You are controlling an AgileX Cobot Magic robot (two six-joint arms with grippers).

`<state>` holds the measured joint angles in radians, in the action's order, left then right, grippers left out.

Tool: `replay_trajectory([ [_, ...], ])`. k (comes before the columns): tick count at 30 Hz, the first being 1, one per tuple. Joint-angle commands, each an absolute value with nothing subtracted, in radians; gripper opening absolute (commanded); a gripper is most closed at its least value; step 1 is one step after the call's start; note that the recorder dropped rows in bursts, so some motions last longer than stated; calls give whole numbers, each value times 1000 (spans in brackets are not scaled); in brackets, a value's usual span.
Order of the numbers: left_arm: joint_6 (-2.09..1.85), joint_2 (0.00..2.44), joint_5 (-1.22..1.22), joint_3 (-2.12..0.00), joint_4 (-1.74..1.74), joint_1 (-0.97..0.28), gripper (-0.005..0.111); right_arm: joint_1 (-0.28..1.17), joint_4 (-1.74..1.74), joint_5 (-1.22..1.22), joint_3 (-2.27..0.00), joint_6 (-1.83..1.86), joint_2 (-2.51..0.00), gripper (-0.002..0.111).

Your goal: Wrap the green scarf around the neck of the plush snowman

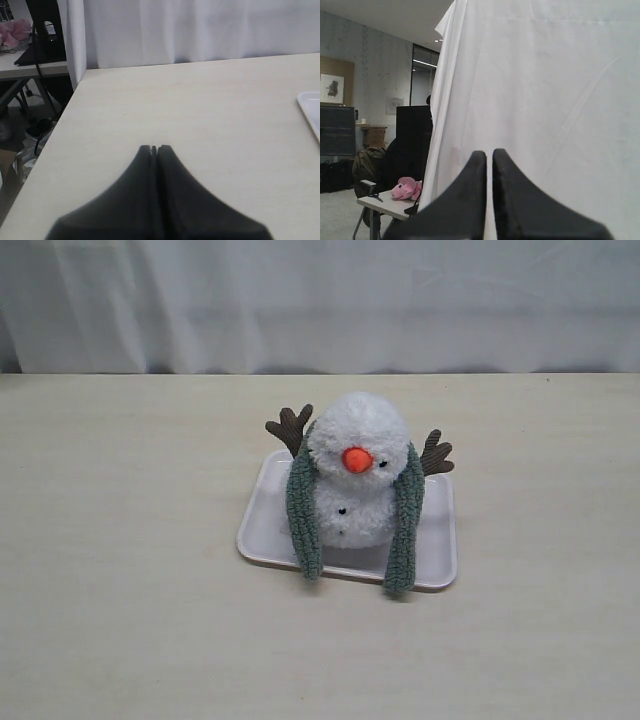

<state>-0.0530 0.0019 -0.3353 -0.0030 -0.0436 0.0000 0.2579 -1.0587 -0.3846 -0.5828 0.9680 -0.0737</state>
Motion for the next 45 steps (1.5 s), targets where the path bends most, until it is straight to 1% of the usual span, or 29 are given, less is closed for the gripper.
replay_trajectory([
  [1, -51, 0, -323, 0, -41, -1, 0, 259, -1058, -394, -579, 963, -67, 4],
  [12, -51, 0, -323, 0, -41, -1, 0, 259, -1058, -394, -579, 965, -67, 4],
  [15, -51, 0, -323, 0, -41, -1, 0, 259, -1058, -392, -569, 965, -6, 4],
  [22, -51, 0, -323, 0, -41, -1, 0, 257, -1051, -391, -553, 963, 0, 4],
  [27, -51, 0, -323, 0, -41, -1, 0, 254, -743, -394, -549, 953, 0, 4],
  [32, -51, 0, -323, 0, -41, -1, 0, 254, -527, -392, -511, 953, 0, 4],
  [38, -51, 0, -323, 0, -41, -1, 0, 254, -107, -392, -424, 953, 0, 4],
  [43, -51, 0, -323, 0, -41, -1, 0, 253, 50, -392, -369, 953, 0, 4],
  [45, -51, 0, -323, 0, -41, -1, 0, 232, 89, -390, -355, 953, 0, 4],
])
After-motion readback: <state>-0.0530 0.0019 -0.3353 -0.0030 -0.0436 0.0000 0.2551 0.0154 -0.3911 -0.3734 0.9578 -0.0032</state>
